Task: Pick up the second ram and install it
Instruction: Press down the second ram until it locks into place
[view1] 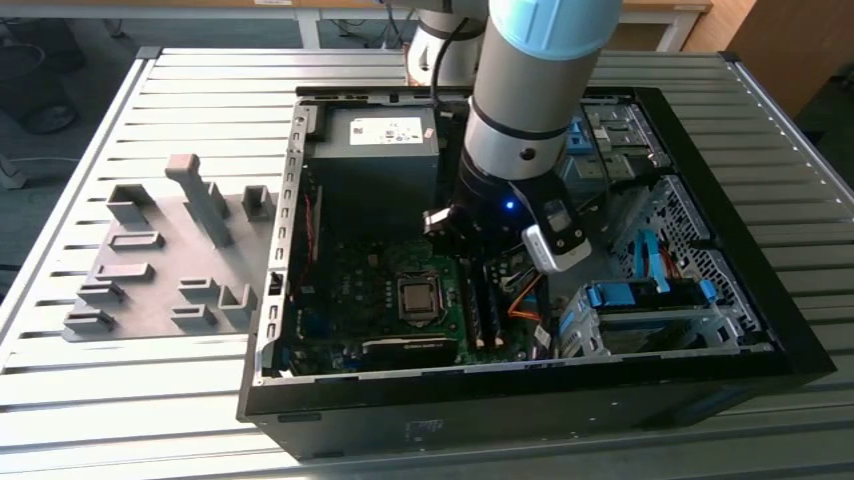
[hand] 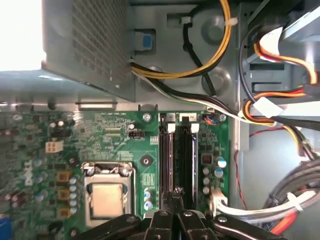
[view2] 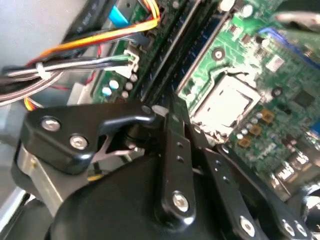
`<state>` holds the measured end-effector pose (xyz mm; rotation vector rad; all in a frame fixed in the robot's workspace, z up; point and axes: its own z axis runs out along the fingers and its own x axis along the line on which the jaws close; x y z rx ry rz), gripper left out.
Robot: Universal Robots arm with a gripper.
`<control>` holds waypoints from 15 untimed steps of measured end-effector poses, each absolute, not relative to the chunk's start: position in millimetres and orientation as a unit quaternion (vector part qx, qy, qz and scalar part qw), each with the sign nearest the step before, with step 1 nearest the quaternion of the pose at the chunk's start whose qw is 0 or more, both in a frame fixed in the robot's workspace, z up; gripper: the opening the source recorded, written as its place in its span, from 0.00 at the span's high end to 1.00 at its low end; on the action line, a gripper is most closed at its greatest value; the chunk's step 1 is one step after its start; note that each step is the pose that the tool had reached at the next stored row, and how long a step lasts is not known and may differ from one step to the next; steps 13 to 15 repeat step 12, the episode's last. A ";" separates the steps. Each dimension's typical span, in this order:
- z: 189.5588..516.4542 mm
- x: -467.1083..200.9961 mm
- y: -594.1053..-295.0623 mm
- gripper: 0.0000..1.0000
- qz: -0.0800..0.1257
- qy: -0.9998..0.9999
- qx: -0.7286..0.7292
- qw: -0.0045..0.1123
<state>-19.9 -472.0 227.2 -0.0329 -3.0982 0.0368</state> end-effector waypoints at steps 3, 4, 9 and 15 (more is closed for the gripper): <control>235.7 -19.9 -472.0 0.89 0.012 -1.000 -0.011 0.022; 237.6 -19.9 -472.0 0.89 0.011 -1.000 -0.011 0.021; 239.6 -19.9 -472.0 0.89 0.012 -1.000 -0.011 0.022; 239.7 -19.9 -472.0 0.89 0.012 -1.000 -0.011 0.021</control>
